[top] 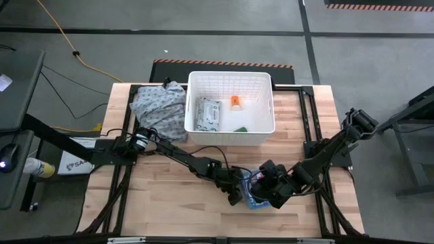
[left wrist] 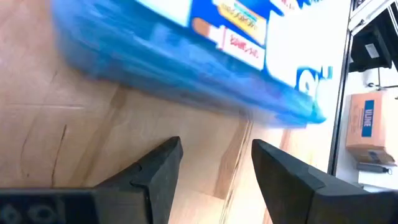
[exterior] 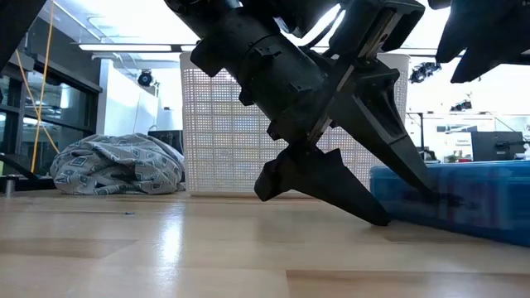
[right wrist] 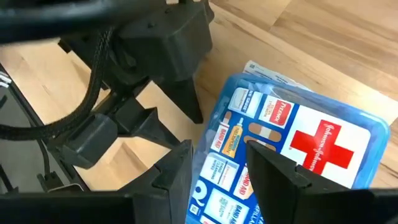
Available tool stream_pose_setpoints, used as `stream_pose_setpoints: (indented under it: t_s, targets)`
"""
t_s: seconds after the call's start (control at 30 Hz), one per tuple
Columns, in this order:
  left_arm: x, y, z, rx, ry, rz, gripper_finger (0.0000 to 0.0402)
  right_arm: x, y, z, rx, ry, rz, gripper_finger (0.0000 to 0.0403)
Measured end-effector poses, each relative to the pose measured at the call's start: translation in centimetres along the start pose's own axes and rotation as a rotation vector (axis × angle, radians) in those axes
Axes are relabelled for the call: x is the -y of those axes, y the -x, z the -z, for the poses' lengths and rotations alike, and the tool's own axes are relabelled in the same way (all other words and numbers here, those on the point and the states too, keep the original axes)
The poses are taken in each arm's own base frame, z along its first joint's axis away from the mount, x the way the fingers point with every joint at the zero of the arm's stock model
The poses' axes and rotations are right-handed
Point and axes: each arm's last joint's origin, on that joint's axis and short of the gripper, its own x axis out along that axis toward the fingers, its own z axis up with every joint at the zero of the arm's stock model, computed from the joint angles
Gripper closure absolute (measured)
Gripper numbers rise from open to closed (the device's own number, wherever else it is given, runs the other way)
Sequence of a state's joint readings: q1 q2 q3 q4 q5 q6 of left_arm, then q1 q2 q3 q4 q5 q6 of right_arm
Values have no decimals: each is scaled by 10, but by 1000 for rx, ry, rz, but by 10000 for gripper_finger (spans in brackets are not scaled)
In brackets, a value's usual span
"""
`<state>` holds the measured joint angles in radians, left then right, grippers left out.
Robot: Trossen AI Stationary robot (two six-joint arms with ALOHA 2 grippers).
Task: Pick & place medical supplies in basket/bin
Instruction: Put the blue first aid kit in the white bin
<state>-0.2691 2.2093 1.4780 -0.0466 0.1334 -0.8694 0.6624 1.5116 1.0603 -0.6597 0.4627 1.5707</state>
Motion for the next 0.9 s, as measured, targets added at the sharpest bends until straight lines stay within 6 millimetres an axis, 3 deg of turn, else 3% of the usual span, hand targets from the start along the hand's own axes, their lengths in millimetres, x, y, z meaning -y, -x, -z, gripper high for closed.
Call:
stream_pose_setpoints:
  t_s: [0.57,0.9]
  targets:
    - [0,0,0,-1,4,0,163,6,0,2,-60,15,53,258]
    - [0,0,0,0,19,1,163,23,5,9,-166,-24,227,257]
